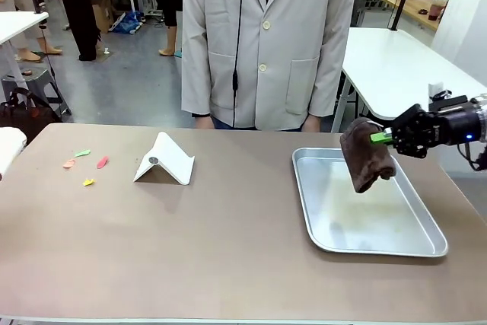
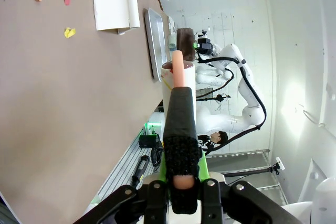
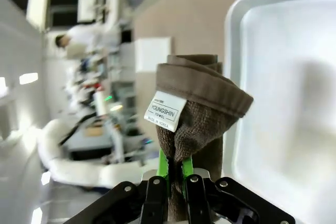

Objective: Clean the surface of the table.
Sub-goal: If a person points to the right, clean the right side of the table with your right hand, and if they point to the left, clean the left side with your left hand, then clean the area not pointed to by the person.

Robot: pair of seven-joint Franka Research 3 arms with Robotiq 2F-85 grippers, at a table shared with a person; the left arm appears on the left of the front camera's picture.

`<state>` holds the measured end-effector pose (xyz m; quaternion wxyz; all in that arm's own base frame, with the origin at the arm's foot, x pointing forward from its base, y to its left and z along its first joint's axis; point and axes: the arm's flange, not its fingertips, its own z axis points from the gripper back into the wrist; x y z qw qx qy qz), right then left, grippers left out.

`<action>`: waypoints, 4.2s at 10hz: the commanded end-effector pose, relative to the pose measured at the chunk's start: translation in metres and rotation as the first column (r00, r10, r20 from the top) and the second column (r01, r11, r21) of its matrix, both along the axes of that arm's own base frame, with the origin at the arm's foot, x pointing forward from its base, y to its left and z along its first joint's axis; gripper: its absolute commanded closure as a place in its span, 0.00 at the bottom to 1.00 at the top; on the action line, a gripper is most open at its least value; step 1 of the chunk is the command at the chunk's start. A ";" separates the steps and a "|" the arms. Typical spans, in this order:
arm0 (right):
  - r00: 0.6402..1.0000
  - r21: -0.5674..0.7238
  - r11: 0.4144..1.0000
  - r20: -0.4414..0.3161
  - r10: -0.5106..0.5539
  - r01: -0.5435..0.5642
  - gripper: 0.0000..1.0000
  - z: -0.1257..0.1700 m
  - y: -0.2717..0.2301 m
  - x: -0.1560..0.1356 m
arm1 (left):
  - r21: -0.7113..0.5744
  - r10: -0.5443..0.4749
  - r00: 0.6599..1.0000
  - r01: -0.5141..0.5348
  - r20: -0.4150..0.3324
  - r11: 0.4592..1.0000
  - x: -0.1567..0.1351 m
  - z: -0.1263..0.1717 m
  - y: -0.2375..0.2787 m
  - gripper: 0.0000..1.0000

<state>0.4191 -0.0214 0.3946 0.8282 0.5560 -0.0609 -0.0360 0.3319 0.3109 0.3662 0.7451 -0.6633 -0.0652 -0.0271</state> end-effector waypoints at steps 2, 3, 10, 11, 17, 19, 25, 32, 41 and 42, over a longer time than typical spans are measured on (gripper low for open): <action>0.998 0.177 0.984 -0.067 0.019 -0.007 1.00 0.003 -0.039 0.000 | 0.000 -0.010 1.000 0.010 0.008 1.000 -0.004 0.001 -0.002 0.89; 0.998 0.167 0.985 -0.049 -0.046 0.053 1.00 0.010 -0.057 -0.009 | 0.000 -0.010 1.000 0.010 0.008 1.000 -0.004 0.001 -0.002 0.89; 0.913 0.298 0.876 0.034 -0.406 0.378 1.00 0.017 -0.183 -0.092 | 0.000 -0.010 1.000 0.010 0.008 1.000 -0.004 0.001 -0.002 0.89; 0.906 0.295 0.871 0.034 -0.422 0.394 1.00 0.012 -0.184 -0.092 | 0.000 -0.010 1.000 0.010 0.008 1.000 -0.004 0.001 -0.002 0.89; 0.918 0.264 0.885 -0.005 -0.396 0.384 1.00 0.016 -0.194 -0.097 | 0.000 -0.010 1.000 0.010 0.008 1.000 -0.004 0.001 -0.002 0.89; 0.918 0.264 0.885 -0.005 -0.396 0.384 1.00 0.016 -0.194 -0.097 | 0.000 -0.010 1.000 0.010 0.008 1.000 -0.004 0.001 -0.002 0.89; 0.918 0.264 0.885 -0.005 -0.396 0.384 1.00 0.016 -0.194 -0.097 | 0.000 -0.010 1.000 0.010 0.008 1.000 -0.004 0.001 -0.002 0.89; 0.918 0.264 0.885 -0.005 -0.396 0.384 1.00 0.016 -0.194 -0.097 | 0.059 0.004 0.999 -0.006 0.034 0.998 0.004 0.014 -0.001 0.78; 0.918 0.264 0.885 -0.005 -0.396 0.384 1.00 0.016 -0.194 -0.097 | 0.413 0.207 0.976 -0.163 -0.065 0.896 0.072 0.027 -0.025 0.78; 0.918 0.264 0.885 -0.005 -0.396 0.384 1.00 0.016 -0.194 -0.097 | 0.446 0.198 0.979 -0.158 -0.044 0.881 0.078 0.024 -0.028 0.78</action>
